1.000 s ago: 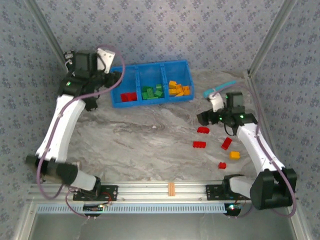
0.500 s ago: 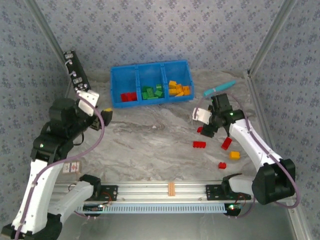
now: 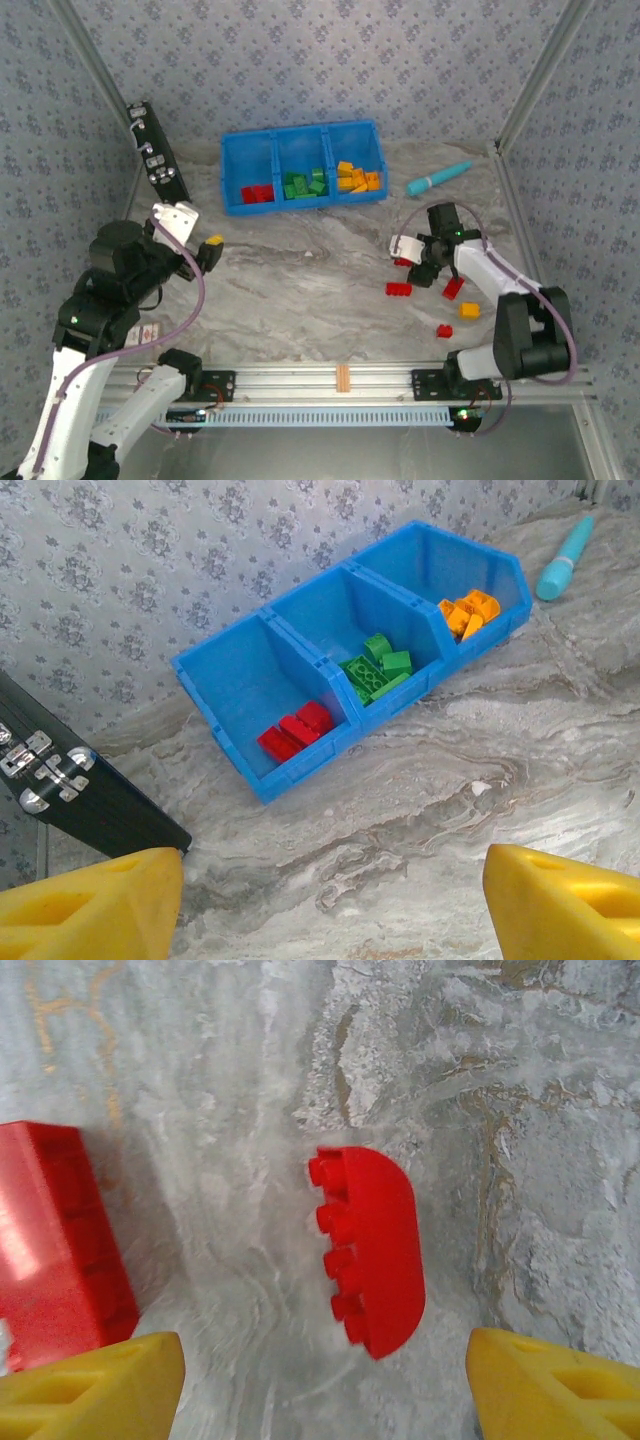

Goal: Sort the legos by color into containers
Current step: Pick up the lego from the middle-right of the table.

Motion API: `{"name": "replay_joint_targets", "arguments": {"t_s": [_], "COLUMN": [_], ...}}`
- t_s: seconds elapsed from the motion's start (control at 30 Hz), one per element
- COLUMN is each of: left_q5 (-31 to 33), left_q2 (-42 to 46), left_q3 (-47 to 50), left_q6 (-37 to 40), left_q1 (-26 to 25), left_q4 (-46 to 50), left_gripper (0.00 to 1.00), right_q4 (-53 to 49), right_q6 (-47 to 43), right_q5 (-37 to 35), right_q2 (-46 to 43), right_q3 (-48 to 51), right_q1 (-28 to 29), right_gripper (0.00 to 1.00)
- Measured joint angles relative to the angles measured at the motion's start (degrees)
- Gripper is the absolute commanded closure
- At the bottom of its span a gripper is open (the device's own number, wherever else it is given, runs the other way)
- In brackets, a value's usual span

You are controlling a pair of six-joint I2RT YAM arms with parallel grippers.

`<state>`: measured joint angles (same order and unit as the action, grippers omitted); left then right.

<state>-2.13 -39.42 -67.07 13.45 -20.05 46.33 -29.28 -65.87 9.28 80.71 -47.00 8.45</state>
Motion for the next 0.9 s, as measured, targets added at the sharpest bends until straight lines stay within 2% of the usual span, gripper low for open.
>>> {"name": "replay_joint_targets", "arguments": {"t_s": [0.17, 0.33, 0.53, 0.9], "left_q5": [0.0, 0.0, 0.0, 0.0], "left_q2": [0.0, 0.0, 0.0, 0.0], "left_q3": [0.1, 0.4, 2.2, 3.7], "left_q6": [1.1, 2.2, 3.3, 4.6], "left_q1": [0.0, -0.3, -0.8, -2.2], "left_q4": [0.0, -0.5, -1.5, -2.9], "left_gripper": [0.21, 0.20, 0.19, 0.18], "right_q4": [0.7, 0.8, 0.7, 0.2], "right_q6": [-0.7, -1.3, -2.4, -2.9], "right_q5": [1.7, 3.2, 3.6, 4.7], "right_q2": [8.6, 13.2, 14.6, 17.7], "right_q3": [-5.2, -9.0, -9.7, -9.3], "right_q1": [-0.9, -2.3, -3.1, -3.2], "right_gripper": [0.25, 0.30, 0.33, 0.49]}}
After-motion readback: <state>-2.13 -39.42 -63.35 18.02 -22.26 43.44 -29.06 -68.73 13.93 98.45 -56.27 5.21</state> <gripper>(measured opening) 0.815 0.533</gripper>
